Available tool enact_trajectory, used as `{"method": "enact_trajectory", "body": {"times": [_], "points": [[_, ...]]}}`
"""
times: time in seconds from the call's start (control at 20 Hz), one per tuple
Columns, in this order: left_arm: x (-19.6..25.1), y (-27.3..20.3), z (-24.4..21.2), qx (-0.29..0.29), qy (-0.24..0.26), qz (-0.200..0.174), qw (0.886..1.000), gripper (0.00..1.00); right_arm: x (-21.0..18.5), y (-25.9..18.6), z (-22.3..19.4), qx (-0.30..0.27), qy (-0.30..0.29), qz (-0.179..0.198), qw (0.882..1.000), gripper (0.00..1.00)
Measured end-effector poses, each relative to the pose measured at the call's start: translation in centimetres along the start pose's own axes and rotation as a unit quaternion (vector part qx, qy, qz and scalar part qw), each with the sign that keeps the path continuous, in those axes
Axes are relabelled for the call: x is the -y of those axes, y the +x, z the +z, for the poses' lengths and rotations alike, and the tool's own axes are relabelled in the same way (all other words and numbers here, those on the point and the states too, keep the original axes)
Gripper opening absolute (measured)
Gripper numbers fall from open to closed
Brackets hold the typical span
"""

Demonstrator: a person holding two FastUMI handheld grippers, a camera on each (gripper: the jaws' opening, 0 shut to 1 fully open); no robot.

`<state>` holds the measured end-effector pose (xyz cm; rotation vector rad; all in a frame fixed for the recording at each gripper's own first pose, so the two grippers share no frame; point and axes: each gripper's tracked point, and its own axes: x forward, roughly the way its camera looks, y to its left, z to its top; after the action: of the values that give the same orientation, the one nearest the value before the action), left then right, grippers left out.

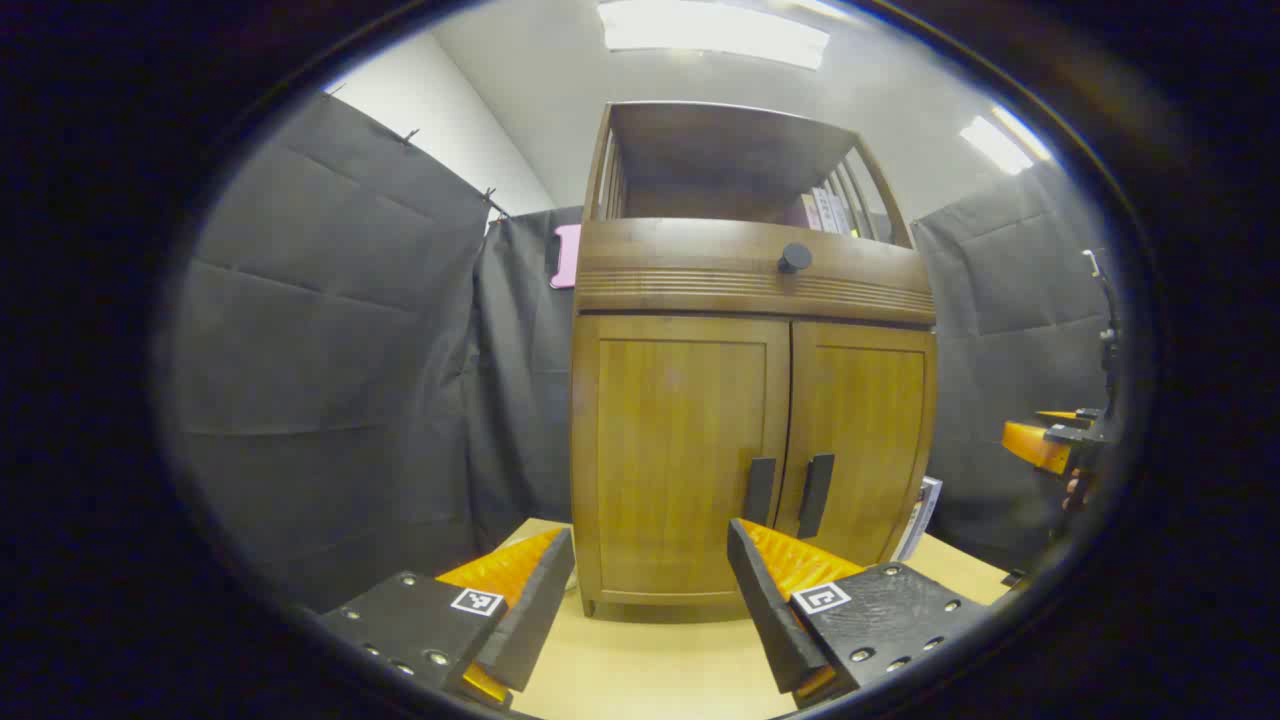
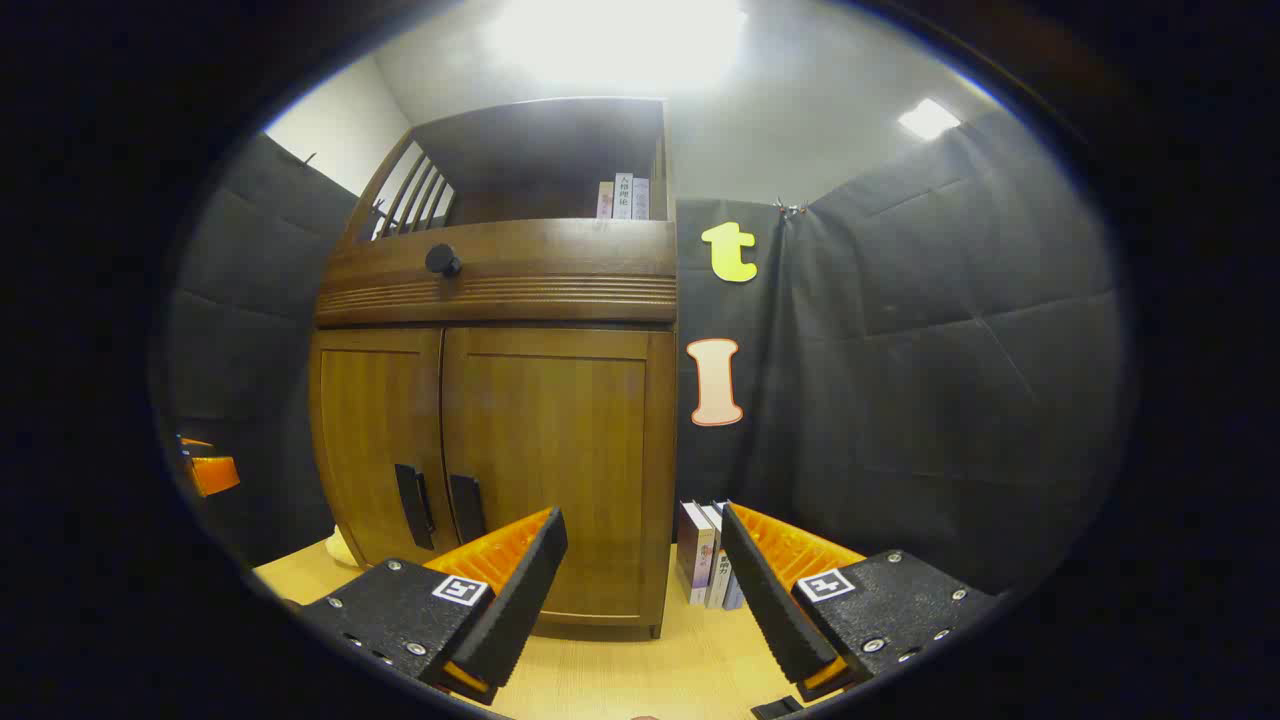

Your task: Open the right door of the double-door shoe cabinet with the right hand, and open the left door with the left hand.

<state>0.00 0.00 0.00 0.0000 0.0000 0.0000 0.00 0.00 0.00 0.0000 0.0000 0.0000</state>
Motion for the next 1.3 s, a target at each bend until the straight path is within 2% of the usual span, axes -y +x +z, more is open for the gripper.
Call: {"method": "enact_trajectory", "body": {"times": [0.15,0.25,0.5,0.75,0.8,0.9,0.95,1.1,1.15,1.2,1.3], "points": [[-0.7,-0.7,0.1,0.004,0.004,0.001,1.0,0.82,-0.8,-0.1,-0.1,-0.004,0.004,0.007,1.0,0.96],[-1.1,-0.8,-1.4,-0.003,0.004,0.005,1.0,0.94,-1.1,-0.2,-0.6,-0.011,0.007,0.007,1.0,0.96],[-1.1,-1.1,-5.2,-0.031,-0.011,0.006,0.999,0.94,-1.6,-0.5,-1.8,-0.03,0.013,0.008,0.999,0.96],[-1.1,-1.3,-4.4,-0.025,0.002,0.007,1.0,0.94,-1.9,-0.7,-2.5,-0.038,0.01,0.011,0.999,0.96],[-1.2,-1.5,-4.5,-0.025,-0.001,0.008,1.0,0.88,-2.0,-0.6,-2.6,-0.041,0.013,0.013,0.999,0.96],[-1.3,-1.6,-4.6,-0.026,-0.005,0.01,1.0,0.88,-2.4,-0.5,-2.8,-0.045,0.018,0.017,0.999,0.96],[-1.4,-1.6,-4.7,-0.029,-0.005,0.011,1.0,0.94,-2.6,-0.4,-2.8,-0.047,0.021,0.02,0.998,0.96],[-1.4,-1.4,-4.9,-0.035,-0.004,0.02,0.999,0.94,-3.7,0.1,-2.7,-0.051,0.033,0.032,0.998,0.96],[-1.4,-1.4,-4.8,-0.036,-0.006,0.023,0.999,0.88,-4.1,0.4,-2.6,-0.051,0.037,0.036,0.997,0.94],[-1.5,-1.5,-4.8,-0.037,-0.009,0.025,0.999,0.94,-4.4,0.7,-2.4,-0.051,0.041,0.04,0.997,0.96],[-1.7,-1.6,-4.9,-0.04,-0.013,0.031,0.999,0.94,-5.0,1.5,-2.0,-0.049,0.046,0.048,0.997,0.96]]}}
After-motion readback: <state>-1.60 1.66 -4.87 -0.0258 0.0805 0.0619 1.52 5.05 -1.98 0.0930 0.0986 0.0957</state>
